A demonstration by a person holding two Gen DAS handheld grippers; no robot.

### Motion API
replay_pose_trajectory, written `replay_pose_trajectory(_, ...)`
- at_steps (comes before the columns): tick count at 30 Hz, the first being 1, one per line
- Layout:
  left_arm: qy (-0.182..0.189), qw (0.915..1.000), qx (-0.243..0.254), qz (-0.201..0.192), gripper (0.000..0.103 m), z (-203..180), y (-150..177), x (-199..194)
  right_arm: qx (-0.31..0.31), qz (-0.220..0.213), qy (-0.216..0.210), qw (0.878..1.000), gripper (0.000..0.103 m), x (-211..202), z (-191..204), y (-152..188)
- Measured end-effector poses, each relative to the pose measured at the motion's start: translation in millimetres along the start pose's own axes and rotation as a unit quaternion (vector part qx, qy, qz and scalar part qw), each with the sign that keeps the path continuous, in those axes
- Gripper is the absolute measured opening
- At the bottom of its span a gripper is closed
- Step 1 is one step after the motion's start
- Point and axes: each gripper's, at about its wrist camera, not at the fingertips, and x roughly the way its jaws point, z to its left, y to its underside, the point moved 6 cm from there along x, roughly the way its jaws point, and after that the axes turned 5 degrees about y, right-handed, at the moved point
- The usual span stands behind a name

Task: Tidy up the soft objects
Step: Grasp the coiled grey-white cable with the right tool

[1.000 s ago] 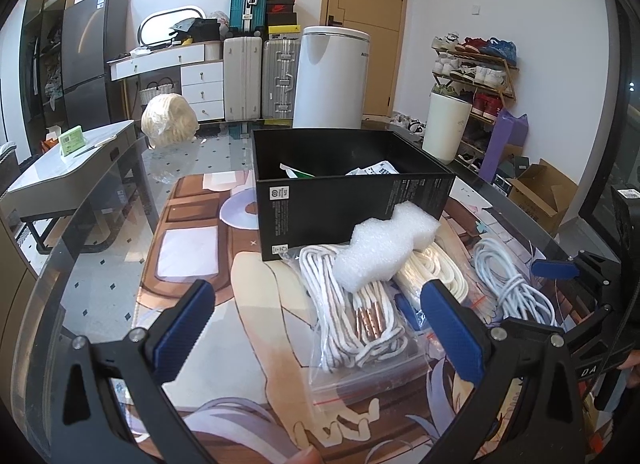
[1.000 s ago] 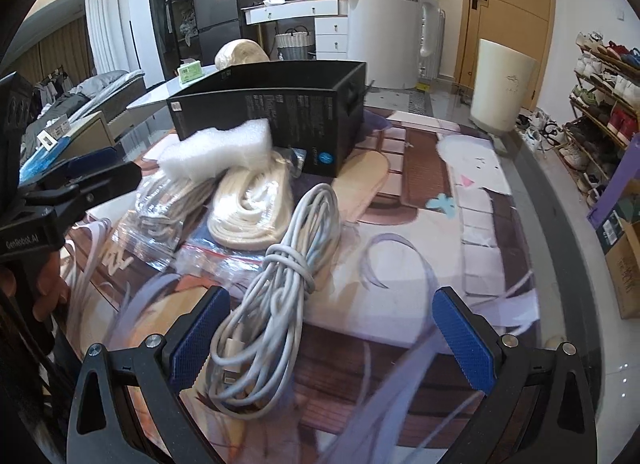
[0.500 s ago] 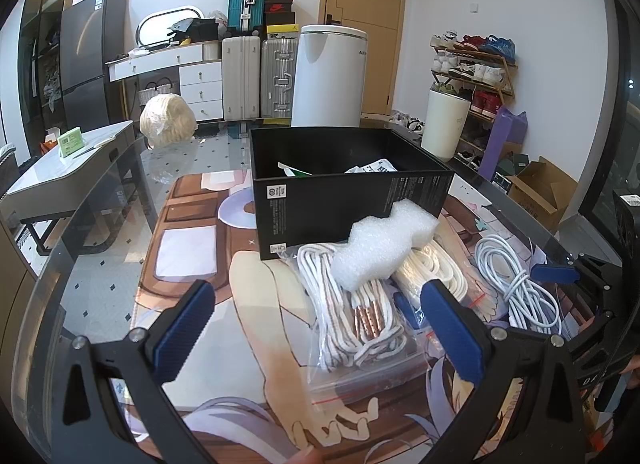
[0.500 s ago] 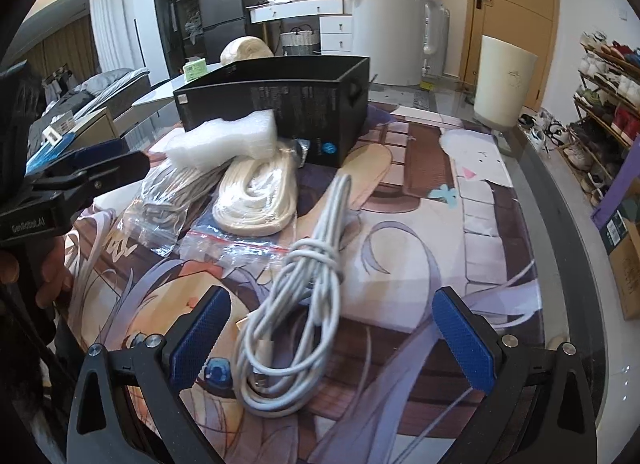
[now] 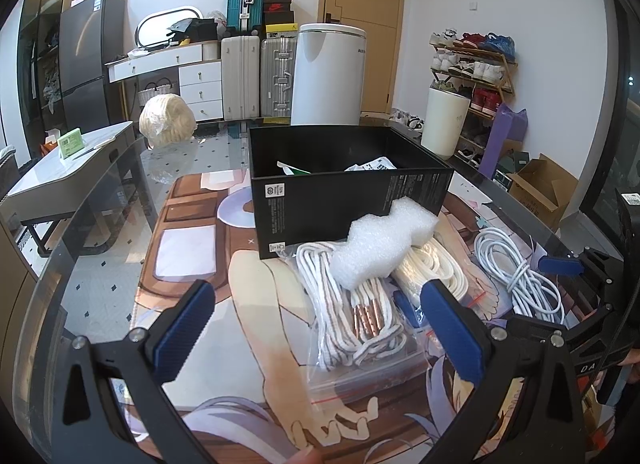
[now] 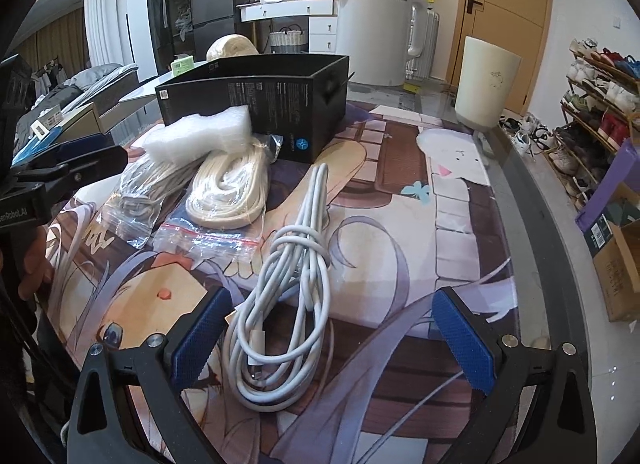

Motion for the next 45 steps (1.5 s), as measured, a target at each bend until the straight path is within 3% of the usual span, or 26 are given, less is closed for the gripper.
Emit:
replay_pose_trajectory(5, 0.000, 1.0000, 0.000, 0.001, 0.103, 0.0, 0.4, 0.2, -0.002, -0.009, -0.011, 1.000, 0.082, 0.4, 4.9, -2.7)
replay_pose_trajectory(11, 0.000, 1.0000, 0.001, 0.001, 0.103, -0.2, 0.9, 0.3, 0.001, -0.013, -0.025, 1.000, 0.072, 1.9, 10.4, -5.9)
replay_pose_trajectory(24, -0.001, 1.0000, 0.002, 0.001, 0.103, -1.1, 0.6, 0.4, 0.021, -0.002, -0.030, 0.999, 0.070, 7.1, 10.9, -9.8)
replay_pose_trajectory(27, -0.001, 1.0000, 0.002, 0.001, 0.103, -1.4, 0.5, 0.5, 0.024, -0.010, -0.023, 0.999, 0.054, 4.3, 7.2, -8.3)
replay_pose_trajectory(29, -0.001, 1.0000, 0.002, 0.002, 0.103, -0.5, 1.2, 0.2, 0.026, -0.017, -0.026, 0.999, 0.037, 2.6, 4.9, -7.8)
replay_pose_trajectory(45, -0.014, 0.9995, 0.000, 0.027, 0.103, 5.5, 2.8, 8.7, 0.022, -0.076, -0.036, 0.996, 0.032, -16.4, 11.0, -13.9)
